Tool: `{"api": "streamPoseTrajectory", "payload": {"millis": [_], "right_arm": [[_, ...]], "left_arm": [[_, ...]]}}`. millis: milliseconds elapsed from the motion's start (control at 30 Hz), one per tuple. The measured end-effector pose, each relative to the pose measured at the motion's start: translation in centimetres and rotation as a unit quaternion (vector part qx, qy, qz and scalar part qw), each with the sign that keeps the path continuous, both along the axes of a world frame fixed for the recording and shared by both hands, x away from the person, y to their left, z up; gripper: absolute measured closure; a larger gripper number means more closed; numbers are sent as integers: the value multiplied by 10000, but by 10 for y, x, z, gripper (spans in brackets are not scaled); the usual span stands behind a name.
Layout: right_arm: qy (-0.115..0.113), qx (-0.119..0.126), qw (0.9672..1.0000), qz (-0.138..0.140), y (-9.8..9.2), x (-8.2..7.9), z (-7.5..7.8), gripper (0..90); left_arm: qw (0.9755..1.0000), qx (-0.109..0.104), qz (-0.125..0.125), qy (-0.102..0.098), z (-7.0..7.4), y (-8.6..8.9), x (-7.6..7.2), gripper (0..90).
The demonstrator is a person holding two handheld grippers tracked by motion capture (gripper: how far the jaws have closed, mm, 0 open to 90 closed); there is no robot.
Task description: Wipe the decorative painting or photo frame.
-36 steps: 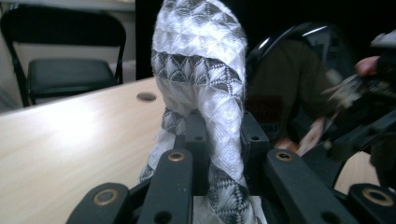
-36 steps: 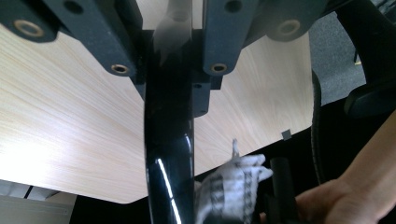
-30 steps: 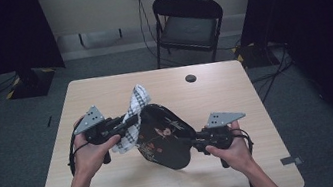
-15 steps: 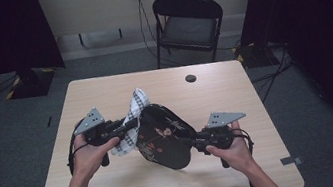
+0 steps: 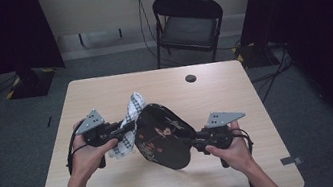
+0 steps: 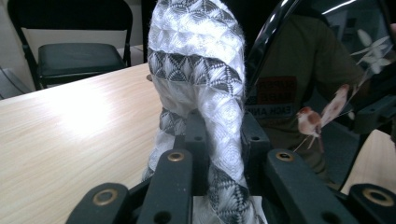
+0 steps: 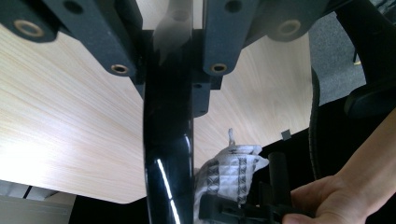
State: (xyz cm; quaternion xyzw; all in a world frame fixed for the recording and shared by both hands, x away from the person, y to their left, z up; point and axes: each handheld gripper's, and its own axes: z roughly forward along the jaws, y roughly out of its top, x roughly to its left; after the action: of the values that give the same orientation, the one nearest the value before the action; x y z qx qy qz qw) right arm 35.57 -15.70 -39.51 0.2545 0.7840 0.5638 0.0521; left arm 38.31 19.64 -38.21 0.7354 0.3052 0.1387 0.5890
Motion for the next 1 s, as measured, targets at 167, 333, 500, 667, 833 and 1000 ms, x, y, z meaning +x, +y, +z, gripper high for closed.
{"api": "streamPoseTrajectory", "payload": {"millis": [167,333,500,667,833,1000], "right_arm": [[34,-15,10000,14,-2,1,-1,811],[36,-14,10000,0,-1,0,-1,810],[10,-16,10000,-1,1,1,-1,811],[15,-21,10000,4,1,1,-1,811],[0,-15,10000,-5,0,0,-1,810],[4,-2,10000,-3,0,1,-1,810]], "left_arm": [[9996,-207,-66,-196,14,-14,-7,778],[9991,-285,-122,-303,20,-15,-7,778],[9978,-481,-197,-408,30,-17,-6,777],[9960,-585,-345,-577,43,-24,-6,773],[9942,-810,-297,-642,54,-29,-3,777],[9935,-829,-273,-735,68,-39,4,783]]}}
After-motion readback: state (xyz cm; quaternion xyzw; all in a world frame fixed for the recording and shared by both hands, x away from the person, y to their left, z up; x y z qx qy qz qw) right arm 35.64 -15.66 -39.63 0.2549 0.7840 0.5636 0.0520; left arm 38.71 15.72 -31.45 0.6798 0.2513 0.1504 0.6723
